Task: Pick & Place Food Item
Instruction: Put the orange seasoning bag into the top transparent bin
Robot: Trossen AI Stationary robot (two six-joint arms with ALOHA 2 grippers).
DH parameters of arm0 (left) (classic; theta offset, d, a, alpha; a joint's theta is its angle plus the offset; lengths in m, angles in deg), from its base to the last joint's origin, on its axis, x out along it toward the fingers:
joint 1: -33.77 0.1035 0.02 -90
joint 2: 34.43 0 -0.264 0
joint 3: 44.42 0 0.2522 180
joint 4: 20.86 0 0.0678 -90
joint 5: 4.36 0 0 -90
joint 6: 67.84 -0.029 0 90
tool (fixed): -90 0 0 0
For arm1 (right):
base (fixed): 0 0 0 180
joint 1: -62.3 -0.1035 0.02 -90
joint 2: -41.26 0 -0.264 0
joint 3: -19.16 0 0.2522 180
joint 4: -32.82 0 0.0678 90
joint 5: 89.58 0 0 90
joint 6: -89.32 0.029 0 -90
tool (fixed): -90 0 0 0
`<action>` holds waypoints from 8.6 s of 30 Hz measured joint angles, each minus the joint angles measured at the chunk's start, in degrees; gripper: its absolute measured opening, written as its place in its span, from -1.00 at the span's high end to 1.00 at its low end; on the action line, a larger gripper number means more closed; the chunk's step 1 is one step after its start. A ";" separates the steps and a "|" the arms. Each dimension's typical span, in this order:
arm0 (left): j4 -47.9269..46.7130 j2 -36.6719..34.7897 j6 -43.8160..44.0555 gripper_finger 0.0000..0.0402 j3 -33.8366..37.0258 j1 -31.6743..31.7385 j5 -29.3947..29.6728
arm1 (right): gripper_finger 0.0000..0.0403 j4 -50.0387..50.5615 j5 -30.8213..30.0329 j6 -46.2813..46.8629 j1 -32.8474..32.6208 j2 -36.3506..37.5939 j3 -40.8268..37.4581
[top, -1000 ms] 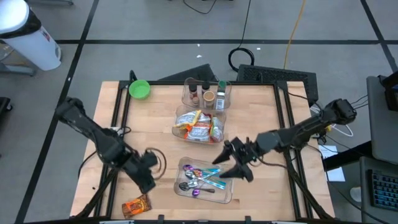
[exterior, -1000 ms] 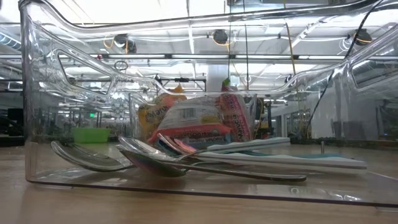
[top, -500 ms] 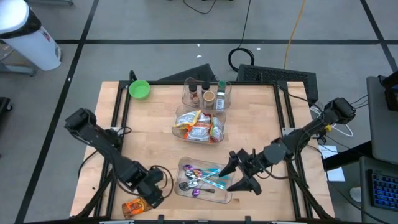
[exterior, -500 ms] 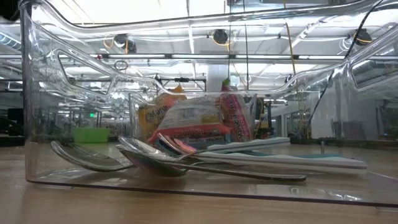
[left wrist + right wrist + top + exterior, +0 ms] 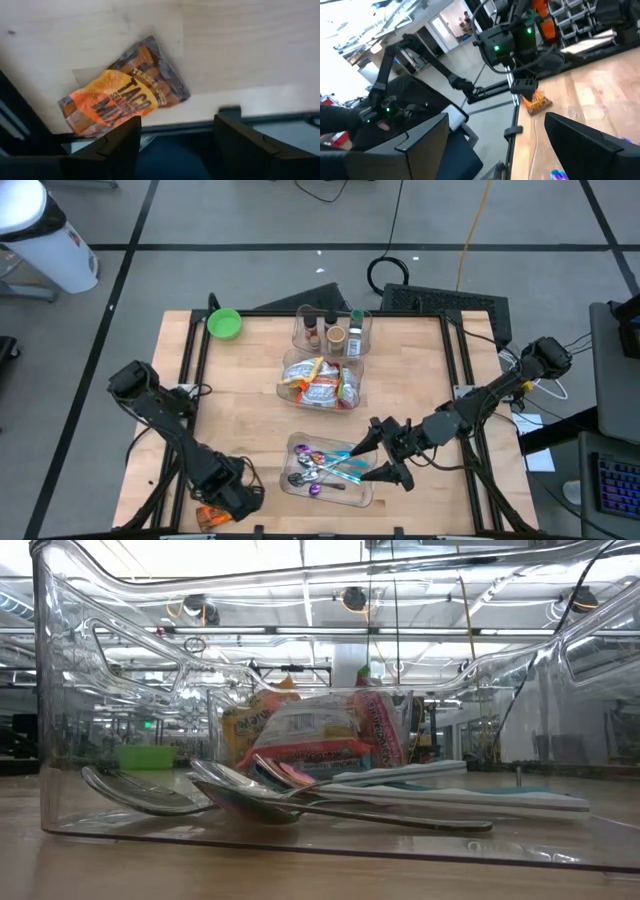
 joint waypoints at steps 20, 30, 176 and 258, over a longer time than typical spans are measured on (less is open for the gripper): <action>-1.98 7.70 -3.02 -0.26 0.02 2.00 -2.06 | -0.59 -0.39 -0.17 5.17 0.33 -0.04 -5.04; -2.96 7.78 -4.78 -0.26 0.02 3.46 -1.42 | -0.59 -0.38 -0.20 4.96 1.15 -0.04 -5.04; -5.36 -7.18 -88.65 1.00 -29.57 76.83 10.61 | -0.59 -4.81 -6.21 6.61 4.61 -0.04 -5.00; -5.96 -0.23 -93.84 1.00 -23.96 78.43 14.04 | -0.59 -3.31 -6.31 6.49 6.81 -0.04 -5.00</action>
